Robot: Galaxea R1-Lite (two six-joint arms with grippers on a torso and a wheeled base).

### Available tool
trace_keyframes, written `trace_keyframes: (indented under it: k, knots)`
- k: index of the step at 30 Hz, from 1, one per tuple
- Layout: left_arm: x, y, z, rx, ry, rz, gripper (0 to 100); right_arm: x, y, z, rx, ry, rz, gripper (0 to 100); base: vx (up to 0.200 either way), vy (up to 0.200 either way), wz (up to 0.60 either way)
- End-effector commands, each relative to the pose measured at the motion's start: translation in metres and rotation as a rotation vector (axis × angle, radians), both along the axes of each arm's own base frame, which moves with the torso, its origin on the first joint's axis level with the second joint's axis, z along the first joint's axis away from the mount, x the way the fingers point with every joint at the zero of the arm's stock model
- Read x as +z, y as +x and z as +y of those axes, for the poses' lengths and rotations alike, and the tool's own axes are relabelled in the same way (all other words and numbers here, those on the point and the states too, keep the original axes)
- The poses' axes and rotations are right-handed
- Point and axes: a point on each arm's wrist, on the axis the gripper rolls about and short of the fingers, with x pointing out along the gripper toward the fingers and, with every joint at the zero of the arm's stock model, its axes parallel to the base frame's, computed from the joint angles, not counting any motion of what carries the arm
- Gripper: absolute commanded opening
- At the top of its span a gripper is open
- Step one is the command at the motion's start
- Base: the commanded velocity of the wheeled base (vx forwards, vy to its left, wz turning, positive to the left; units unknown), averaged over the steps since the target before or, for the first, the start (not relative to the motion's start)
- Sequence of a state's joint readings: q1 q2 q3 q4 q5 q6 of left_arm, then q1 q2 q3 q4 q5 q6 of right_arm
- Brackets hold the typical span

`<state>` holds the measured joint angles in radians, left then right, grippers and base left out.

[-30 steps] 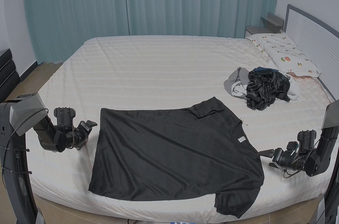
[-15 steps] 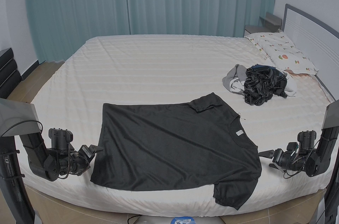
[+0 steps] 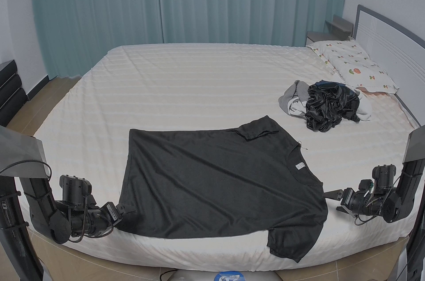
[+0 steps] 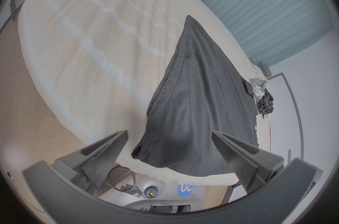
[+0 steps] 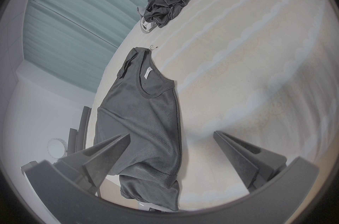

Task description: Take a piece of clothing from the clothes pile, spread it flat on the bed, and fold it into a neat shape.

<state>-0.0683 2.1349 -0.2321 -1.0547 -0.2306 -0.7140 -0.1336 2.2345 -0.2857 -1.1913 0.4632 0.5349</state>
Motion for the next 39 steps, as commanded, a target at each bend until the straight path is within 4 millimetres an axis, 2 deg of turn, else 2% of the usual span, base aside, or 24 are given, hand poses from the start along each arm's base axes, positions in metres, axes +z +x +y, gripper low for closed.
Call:
trace_keyframes:
  k: [1,2,12,18,27,31,37,38,39]
  knots:
    - [-0.007,-0.001,0.0,-0.008,0.017,0.028,100,0.0,-0.001,0.001,0.004,-0.002,-0.011,100,0.0,0.0,0.0]
    - [-0.007,-0.002,0.0,-0.009,0.018,0.029,0,0.0,-0.001,0.001,0.004,-0.002,-0.012,100,0.0,0.0,0.0]
    - [-0.007,-0.009,0.005,-0.006,0.128,0.036,0,-0.01,-0.01,0.012,0.022,-0.035,-0.001,100,0.0,0.0,0.0]
    - [-0.01,-0.014,0.008,0.014,0.256,0.088,0,-0.013,-0.02,0.024,0.084,-0.057,0.031,100,0.0,0.0,0.0]
    - [-0.004,-0.015,0.011,0.027,0.26,0.072,0,-0.028,-0.02,0.047,0.131,-0.112,0.044,100,0.0,0.0,0.0]
    - [-0.004,-0.015,0.011,0.027,0.26,0.071,0,-0.034,-0.021,0.069,0.185,-0.142,0.016,100,0.0,0.0,0.0]
    - [-0.004,-0.014,0.011,0.029,0.26,0.069,0,-0.039,-0.029,0.07,0.166,-0.177,0.014,100,0.0,0.0,0.0]
    - [-0.004,-0.014,0.011,0.029,0.26,0.071,0,-0.037,-0.03,0.069,0.164,-0.176,0.009,0,0.0,0.0,0.0]
    - [-0.004,-0.014,0.011,0.029,0.26,0.071,0,-0.037,-0.03,0.069,0.164,-0.176,0.009,0,0.0,0.0,0.0]
